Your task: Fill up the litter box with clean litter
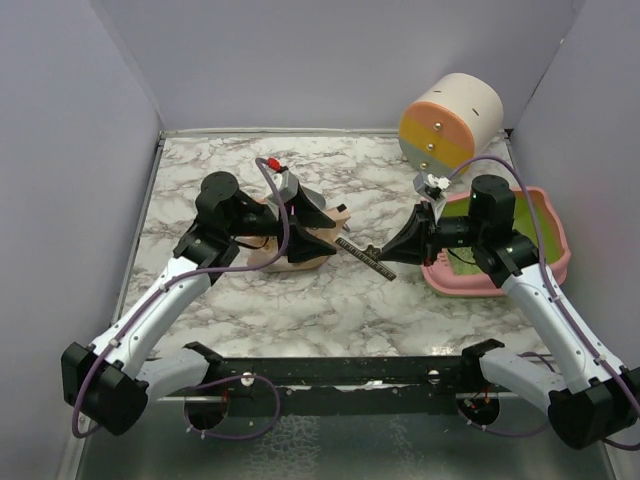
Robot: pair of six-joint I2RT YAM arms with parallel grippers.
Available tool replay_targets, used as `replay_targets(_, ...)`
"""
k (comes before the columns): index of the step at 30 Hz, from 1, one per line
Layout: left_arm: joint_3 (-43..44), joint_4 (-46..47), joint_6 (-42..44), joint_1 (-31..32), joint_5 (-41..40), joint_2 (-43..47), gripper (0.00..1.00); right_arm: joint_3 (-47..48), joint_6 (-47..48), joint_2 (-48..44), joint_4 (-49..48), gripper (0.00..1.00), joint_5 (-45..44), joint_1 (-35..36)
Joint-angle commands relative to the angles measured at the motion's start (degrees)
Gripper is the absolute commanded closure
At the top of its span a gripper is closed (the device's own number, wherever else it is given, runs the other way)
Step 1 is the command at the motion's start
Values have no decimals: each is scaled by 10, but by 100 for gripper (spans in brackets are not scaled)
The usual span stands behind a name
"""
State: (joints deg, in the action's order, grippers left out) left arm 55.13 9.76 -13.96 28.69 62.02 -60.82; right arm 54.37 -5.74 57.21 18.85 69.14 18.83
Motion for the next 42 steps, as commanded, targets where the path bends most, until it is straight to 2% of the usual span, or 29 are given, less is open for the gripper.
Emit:
replay_targets(1,31,-10,-35,2,45,-39,38,11,6,-6,-8,99,6,6)
replay_targets(10,39,61,-115,3,54,-91,47,8,10,5,-7,99,-9,9)
replay_targets(18,43,73,-131,7,62,-102,56,10,11,17,-5,99,-19,10)
replay_targets(20,45,73,-132,9,68,-104,64,11,10,18,-5,99,-23,11)
replay_targets(23,47,73,-136,11,83,-112,84,13,9,20,-6,99,-24,11)
replay_targets(26,45,74,-138,12,89,-116,98,15,6,18,-8,99,-27,11)
replay_targets(36,41,72,-133,13,92,-112,100,13,-6,17,-12,99,-32,12)
replay_targets(37,42,67,-130,13,89,-113,100,14,-9,18,-13,95,-35,12)
replay_targets(39,48,46,-115,13,85,-115,100,17,-14,17,-10,72,-38,12)
replay_targets(42,50,41,-111,13,86,-113,100,31,-10,14,8,52,-57,12)
